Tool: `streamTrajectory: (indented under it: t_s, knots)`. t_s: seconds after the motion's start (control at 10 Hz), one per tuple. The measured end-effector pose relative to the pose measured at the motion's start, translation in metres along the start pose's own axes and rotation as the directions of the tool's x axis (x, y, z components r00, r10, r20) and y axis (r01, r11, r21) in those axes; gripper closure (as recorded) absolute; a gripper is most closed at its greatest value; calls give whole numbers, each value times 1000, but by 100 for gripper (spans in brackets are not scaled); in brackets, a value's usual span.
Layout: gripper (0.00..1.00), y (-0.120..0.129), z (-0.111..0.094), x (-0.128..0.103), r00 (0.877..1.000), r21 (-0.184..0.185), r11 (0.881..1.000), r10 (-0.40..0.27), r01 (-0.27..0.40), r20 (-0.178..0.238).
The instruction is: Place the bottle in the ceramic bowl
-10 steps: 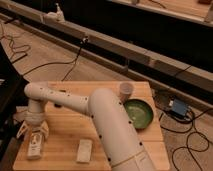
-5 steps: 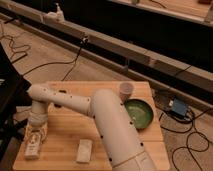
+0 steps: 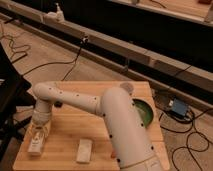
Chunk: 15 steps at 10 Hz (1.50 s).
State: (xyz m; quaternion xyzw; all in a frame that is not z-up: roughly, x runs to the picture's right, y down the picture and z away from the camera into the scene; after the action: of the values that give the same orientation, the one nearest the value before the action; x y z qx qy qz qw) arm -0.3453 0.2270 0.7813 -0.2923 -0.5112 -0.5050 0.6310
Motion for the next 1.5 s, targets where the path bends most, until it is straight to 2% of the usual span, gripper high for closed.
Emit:
streamTrajectory:
  t_s: [0.2,0.3,0.4,0.5,0.6,0.7,0.9,1.1,1.2,1.5]
  knots:
    - [100,14,-26,0,996,41,997,61,-58,-69]
    - [100,20,-36,-1,993,56,995,81,-77,-90]
    - [100,30,-51,-3,986,84,991,116,-106,-120]
    - [100,49,-72,-8,974,117,981,169,-152,-152]
    - [100,70,-94,-14,958,152,968,225,-200,-176]
    - [100,83,-108,-18,948,176,958,260,-228,-186]
    - [100,122,-145,-29,910,251,920,357,-302,-212]
    - [100,142,-168,-40,888,313,891,405,-329,-219]
    - [100,145,-171,-41,884,323,886,413,-334,-219]
    - [100,144,-171,-41,885,322,886,412,-334,-218]
